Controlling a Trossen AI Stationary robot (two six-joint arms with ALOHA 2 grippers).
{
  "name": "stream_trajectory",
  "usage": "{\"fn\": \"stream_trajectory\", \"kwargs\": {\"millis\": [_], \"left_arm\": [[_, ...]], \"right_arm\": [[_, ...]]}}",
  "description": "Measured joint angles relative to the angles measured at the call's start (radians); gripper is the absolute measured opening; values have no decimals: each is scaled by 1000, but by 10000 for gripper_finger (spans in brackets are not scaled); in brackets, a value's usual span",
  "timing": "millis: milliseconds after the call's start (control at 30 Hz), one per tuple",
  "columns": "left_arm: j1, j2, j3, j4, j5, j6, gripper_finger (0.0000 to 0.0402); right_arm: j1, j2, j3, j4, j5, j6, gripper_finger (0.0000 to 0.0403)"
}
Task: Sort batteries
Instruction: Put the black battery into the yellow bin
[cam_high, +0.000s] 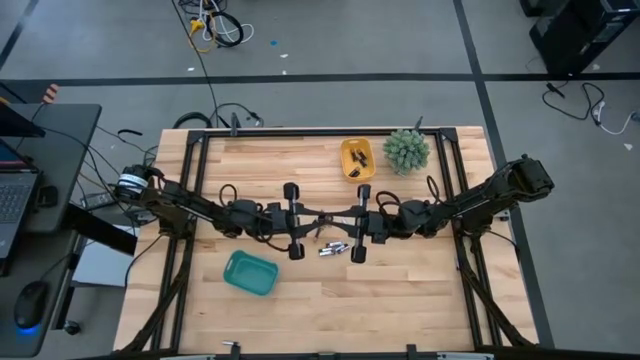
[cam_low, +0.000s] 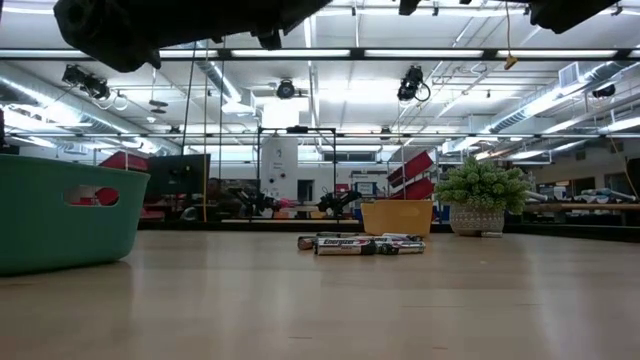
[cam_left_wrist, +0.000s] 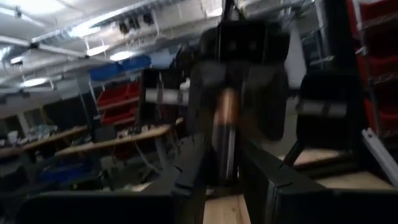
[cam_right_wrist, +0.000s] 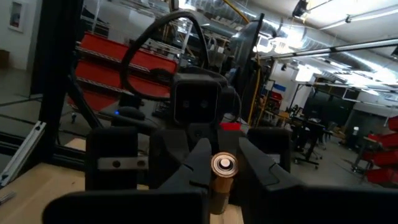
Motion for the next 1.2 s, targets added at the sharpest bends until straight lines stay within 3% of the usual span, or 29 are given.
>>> {"fn": "stream_trajectory", "kwargs": {"millis": [233,500,667,800,967,1200], "left_arm": [[0,0,-1,-83,-40,-67,119],[-2,0,-1,-242,-120,-170,135],[-3,-33,-1,-415,-173,-175,136],[-6,-87,-1,-527,-231,-175,136],[-15,-157,-1,-653,-376,-177,136],[-16,-181,-1,-695,-415,-194,136]], "right_arm": [[0,0,0,13,23,0,36],[-15,-4,1,-5,406,-3,36],[-97,-53,1,-190,494,81,36],[-220,-118,1,-398,436,253,36],[-429,-168,1,-646,237,496,36],[-610,-78,1,-803,-9,697,36]]}}
